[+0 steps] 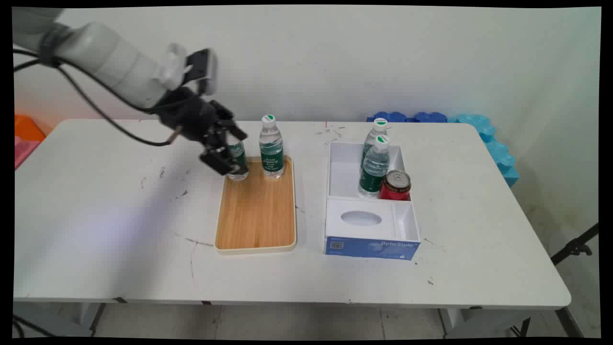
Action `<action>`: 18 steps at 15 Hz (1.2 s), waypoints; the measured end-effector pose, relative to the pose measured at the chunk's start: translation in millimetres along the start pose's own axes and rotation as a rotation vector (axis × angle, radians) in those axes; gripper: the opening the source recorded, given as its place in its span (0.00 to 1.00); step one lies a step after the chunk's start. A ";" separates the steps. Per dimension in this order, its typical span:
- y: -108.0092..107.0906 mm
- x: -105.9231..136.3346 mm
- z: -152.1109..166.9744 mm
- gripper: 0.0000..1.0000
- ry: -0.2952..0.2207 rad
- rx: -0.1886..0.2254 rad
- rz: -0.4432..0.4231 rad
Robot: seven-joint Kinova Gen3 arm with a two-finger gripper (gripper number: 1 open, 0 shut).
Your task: Pick up the green bottle from the white box
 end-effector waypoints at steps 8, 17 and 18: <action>-3.0 83.8 62.9 1.00 0.055 -0.032 0.123; -10.8 158.7 145.1 1.00 0.096 -0.033 0.211; -11.5 165.1 154.7 1.00 0.097 -0.033 0.219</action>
